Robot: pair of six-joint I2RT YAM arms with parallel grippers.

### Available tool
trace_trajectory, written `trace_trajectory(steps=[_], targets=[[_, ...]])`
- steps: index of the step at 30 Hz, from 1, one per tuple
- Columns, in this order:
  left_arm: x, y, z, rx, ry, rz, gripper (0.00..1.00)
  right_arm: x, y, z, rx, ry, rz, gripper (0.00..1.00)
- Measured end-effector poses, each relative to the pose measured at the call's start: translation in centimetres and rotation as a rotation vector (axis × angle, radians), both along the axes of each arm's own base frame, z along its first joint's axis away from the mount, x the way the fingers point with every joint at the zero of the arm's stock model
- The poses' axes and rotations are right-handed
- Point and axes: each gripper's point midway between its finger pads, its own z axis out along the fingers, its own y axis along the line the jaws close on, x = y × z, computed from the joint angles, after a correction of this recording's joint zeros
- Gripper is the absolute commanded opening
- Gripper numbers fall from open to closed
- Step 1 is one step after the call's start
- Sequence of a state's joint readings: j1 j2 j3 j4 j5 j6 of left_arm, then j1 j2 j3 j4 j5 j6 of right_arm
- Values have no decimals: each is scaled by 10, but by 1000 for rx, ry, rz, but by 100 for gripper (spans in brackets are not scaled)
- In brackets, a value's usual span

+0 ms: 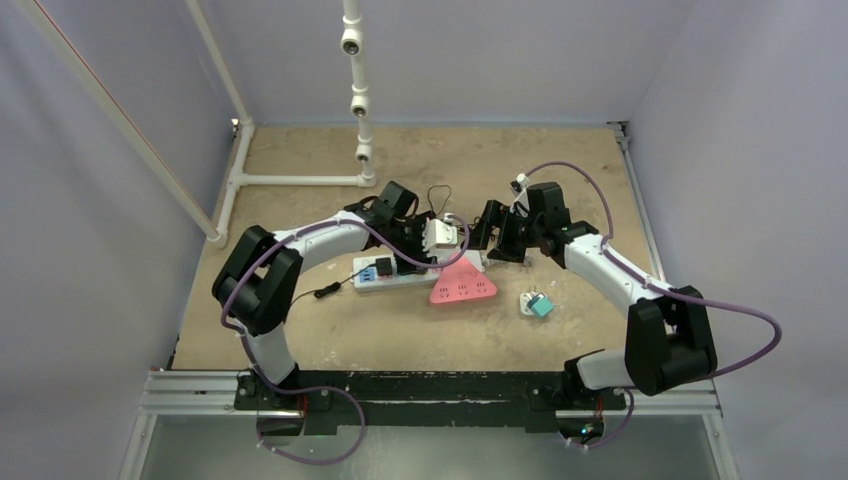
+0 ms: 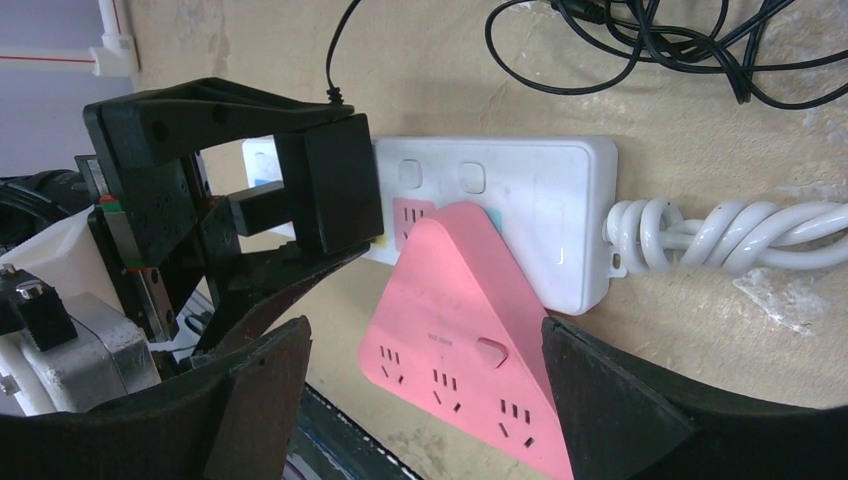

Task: Insert the plug
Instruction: Insert the plug into the socket.

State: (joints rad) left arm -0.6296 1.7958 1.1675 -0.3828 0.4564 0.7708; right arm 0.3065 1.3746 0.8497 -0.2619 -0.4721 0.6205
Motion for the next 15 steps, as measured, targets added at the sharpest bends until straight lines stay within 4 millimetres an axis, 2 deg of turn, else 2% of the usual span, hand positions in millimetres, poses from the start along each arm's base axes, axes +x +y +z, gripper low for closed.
trace_trajectory(steps=[4,6,9,11,12,15], targets=[[-1,1,0,-11,-15,0,1,0,0,0,-1,1,0,88],[-1,1,1,-14,-19,2,10,0,0,0,-2,1,0,88],[0,0,2,-15,-15,9,47,-1,-1,-1,-4,3,-1,88],[0,0,3,-12,-7,20,78,-1,-1,-1,-9,4,-3,87],[0,0,4,-9,-3,23,85,0,-1,0,-10,4,-3,86],[-5,3,4,10,30,38,91,3,-1,6,-10,-11,1,84]])
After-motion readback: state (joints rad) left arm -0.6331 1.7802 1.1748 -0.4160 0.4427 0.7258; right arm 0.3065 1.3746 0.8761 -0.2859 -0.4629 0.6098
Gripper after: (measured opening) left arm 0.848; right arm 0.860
